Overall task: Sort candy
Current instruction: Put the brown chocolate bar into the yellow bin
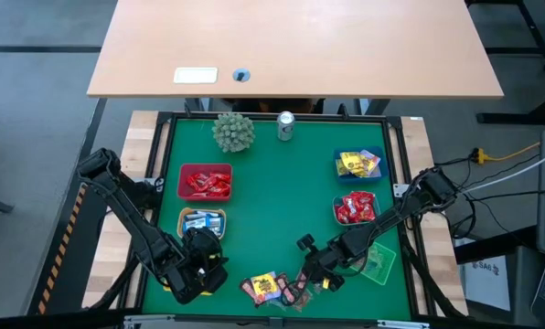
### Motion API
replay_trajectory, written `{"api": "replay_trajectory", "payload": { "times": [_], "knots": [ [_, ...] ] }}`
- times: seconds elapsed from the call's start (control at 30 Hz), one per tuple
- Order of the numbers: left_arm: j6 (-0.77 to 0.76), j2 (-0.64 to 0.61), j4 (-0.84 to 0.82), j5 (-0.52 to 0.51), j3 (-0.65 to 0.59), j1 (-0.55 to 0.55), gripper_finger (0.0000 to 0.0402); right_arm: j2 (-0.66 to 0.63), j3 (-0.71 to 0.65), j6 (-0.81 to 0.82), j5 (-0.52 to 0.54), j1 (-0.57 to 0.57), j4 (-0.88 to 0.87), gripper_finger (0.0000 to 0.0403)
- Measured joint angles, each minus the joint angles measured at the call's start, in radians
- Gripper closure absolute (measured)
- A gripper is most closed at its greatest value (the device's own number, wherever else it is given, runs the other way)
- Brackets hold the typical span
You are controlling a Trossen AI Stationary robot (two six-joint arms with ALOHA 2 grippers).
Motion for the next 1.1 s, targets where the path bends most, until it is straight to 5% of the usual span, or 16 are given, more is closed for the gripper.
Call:
{"api": "replay_trajectory", "payload": {
  "times": [0.87, 1.1],
  "knots": [
    [0.001, 0.0, 0.028, -0.039, 0.0, 0.0, 0.0249, 0.002, 0.16, -0.031, 0.101, -0.002, -0.217, 0.0355],
    [0.067, 0.0, 0.1, -0.06, 0.0, 0.018, 0.0249, 0.0, 0.224, -0.077, 0.264, -0.002, -0.197, 0.0355]
  ]
}}
